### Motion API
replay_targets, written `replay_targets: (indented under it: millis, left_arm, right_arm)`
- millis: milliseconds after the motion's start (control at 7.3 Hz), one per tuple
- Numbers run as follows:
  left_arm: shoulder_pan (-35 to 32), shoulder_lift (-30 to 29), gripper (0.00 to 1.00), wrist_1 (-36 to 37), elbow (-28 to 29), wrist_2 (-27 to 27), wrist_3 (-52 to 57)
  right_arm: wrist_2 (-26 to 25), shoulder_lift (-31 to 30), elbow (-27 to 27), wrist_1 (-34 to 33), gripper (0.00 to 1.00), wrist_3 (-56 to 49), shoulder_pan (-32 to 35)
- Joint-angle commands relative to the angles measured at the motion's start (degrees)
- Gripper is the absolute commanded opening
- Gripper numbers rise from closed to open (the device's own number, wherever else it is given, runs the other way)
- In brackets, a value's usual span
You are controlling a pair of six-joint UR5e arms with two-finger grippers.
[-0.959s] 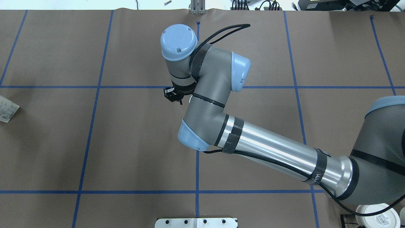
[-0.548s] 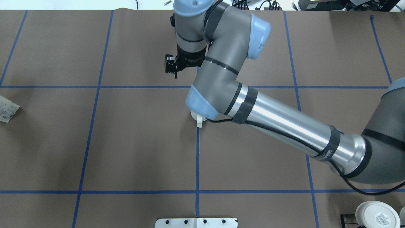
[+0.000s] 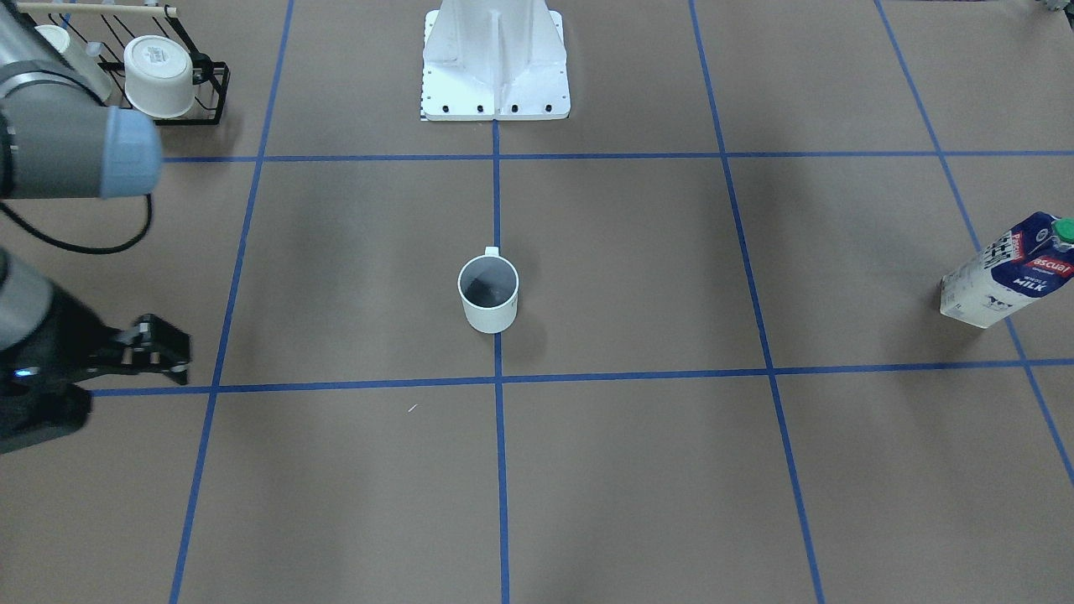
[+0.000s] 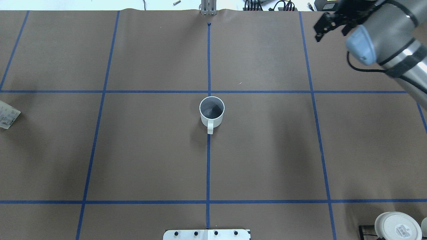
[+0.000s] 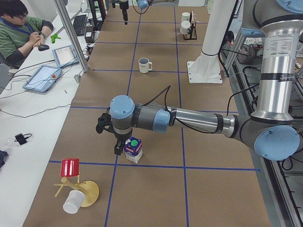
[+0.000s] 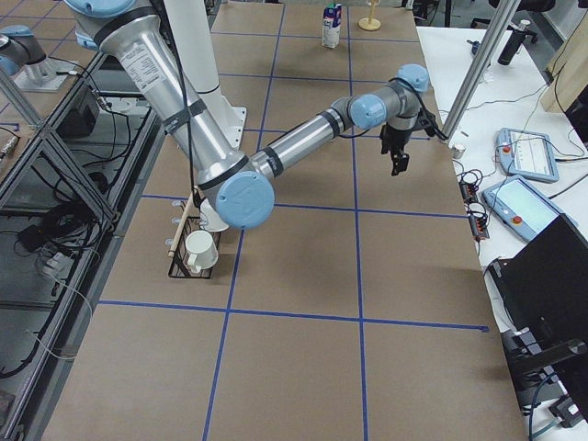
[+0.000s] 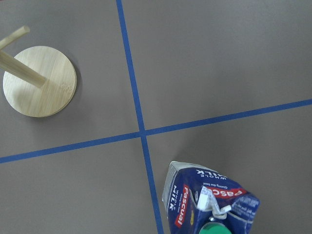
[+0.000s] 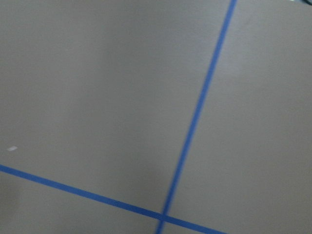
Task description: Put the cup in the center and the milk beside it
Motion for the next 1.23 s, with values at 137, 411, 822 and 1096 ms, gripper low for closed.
replay_targets:
  millis: [137, 411, 822, 1096]
  left_arm:
    - [0.1, 0.5, 0.99, -0.9, -0.7, -0.1, 0.3]
    - [0.1, 0.5, 0.99, -1.0, -0.6, 0.0, 0.3]
    - [0.3, 0.5, 0.98, -1.1, -0.6, 0.1, -0.5]
    - [2.8, 0.0, 0.99, -1.7, 0.3, 0.7, -1.1]
  right_arm:
    - [0.4, -22.8, 6.4, -0.1, 1.0, -19.4, 12.4]
    - [0.3, -32.5, 6.9, 0.5, 1.0, -27.8, 19.6]
    - [0.3, -34.1, 6.9, 0.4, 1.0, -27.6, 23.0]
    - [0.8, -34.2, 7.0, 0.4, 1.0, -27.4, 23.0]
